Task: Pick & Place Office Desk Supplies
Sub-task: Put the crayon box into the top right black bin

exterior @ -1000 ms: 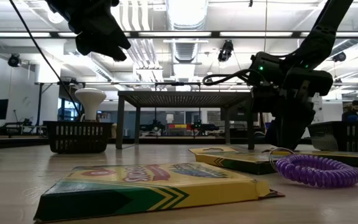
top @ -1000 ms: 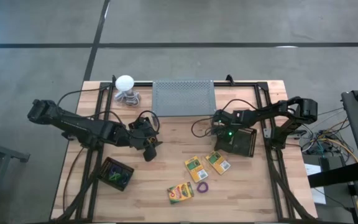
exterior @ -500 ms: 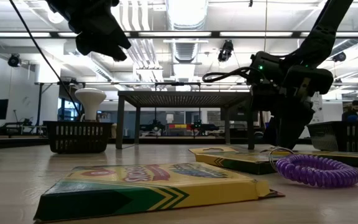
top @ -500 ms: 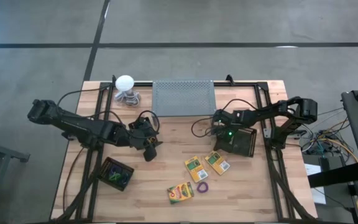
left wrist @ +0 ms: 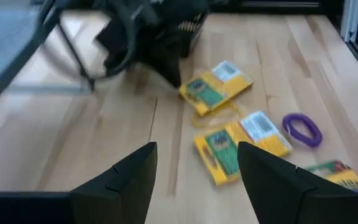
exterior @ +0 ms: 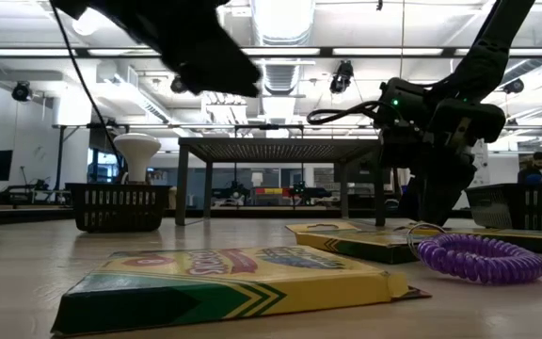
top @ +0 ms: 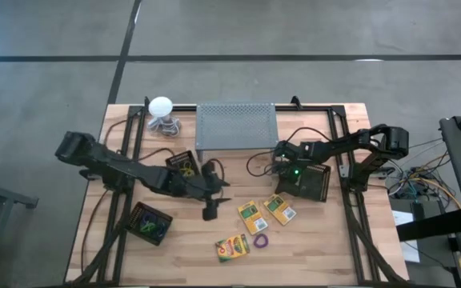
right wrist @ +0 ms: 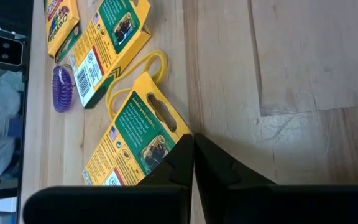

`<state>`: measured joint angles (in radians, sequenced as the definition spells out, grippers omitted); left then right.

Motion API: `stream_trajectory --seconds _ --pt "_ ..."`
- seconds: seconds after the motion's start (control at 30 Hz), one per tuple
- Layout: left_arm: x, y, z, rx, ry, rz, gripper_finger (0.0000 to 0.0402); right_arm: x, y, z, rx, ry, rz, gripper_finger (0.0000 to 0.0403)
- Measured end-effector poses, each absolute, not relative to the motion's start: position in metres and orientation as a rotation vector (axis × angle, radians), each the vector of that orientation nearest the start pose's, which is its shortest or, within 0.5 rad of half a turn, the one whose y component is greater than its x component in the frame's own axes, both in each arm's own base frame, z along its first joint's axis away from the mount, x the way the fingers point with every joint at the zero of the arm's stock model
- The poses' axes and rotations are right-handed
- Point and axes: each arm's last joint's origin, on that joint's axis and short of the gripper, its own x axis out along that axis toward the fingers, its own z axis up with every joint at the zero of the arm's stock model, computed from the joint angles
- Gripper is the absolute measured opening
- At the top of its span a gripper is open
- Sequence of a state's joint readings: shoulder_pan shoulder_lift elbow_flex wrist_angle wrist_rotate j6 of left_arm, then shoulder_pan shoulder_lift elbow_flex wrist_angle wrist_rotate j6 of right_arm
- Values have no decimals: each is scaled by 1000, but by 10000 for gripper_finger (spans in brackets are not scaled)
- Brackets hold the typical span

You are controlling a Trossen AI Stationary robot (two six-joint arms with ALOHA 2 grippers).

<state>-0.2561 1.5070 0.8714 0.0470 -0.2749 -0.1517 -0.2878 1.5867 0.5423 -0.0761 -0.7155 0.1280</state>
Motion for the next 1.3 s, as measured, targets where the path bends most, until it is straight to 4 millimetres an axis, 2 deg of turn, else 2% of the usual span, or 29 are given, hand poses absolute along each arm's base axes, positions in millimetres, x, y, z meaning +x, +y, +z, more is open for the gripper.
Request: stream_trajectory --seconds 0.13,0.43,0.63,0.8,1.03,1.3 --pt "329 -74 213 76 522 64 230 234 -49 105 658 1018 320 8" --pt "381 -85 195 117 566 43 230 233 -49 105 658 1018 319 8" --pt "416 -99 171 362 604 -59 230 233 -49 105 659 1017 318 8" --pt "443 -106 149 480 642 -103 230 233 -49 105 672 1018 308 8" --pt "472 -114 135 494 625 -125 230 233 -49 104 689 1022 297 8" --pt "483 -117 106 493 662 -189 230 234 -49 104 690 1014 292 8"
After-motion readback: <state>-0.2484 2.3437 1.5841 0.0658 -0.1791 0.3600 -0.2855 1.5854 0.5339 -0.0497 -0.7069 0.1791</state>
